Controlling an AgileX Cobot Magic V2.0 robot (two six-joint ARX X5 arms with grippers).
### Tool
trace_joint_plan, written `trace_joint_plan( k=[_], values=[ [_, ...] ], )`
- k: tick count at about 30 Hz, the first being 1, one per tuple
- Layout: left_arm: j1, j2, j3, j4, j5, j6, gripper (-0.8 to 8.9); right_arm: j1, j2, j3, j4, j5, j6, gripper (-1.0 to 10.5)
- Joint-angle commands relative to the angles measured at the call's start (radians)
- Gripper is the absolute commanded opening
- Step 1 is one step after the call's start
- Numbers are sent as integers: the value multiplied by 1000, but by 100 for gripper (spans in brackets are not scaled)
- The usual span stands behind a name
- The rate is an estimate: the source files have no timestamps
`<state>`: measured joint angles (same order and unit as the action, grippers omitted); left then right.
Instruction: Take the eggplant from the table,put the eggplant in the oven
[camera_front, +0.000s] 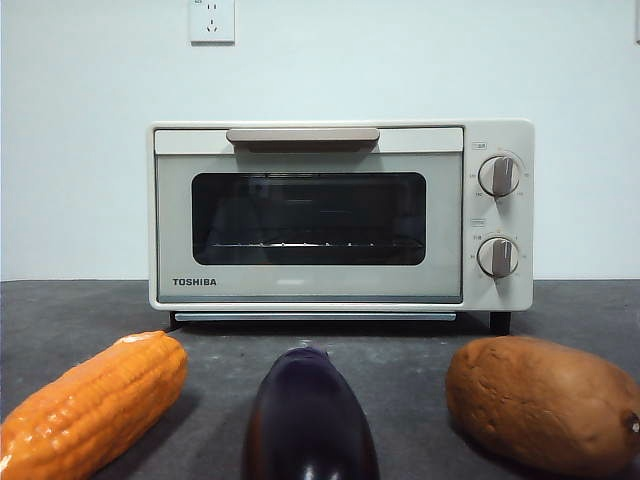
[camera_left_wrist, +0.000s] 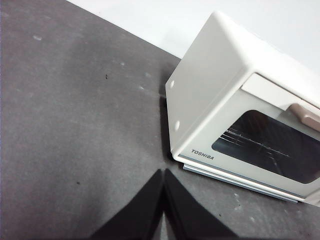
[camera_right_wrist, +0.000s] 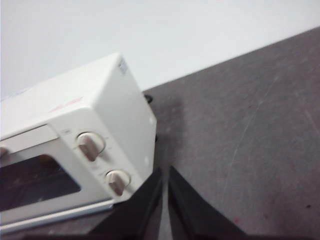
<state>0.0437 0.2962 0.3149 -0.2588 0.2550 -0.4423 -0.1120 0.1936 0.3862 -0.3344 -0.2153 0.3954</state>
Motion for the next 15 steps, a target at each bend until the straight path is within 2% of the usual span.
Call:
trace_joint_plan(
  k=[1,6,10,13,15],
  values=[
    [2,77,70,10,9,45,6,-1,79,89,-46,-32,-39,4],
    [1,212,197,-36,55,89,6,0,214,224,-139,-80,-90,4],
    [-11,311,303,-95,86,145,6,1,312,313,-202,-159,-108,13],
    [-34,371,367,-130,86,156,6,11,382,362,-246,-254,-106,96],
    [-52,401,397,-142,86,167,6,25,422,373,-247,-320,-71,177]
  ],
)
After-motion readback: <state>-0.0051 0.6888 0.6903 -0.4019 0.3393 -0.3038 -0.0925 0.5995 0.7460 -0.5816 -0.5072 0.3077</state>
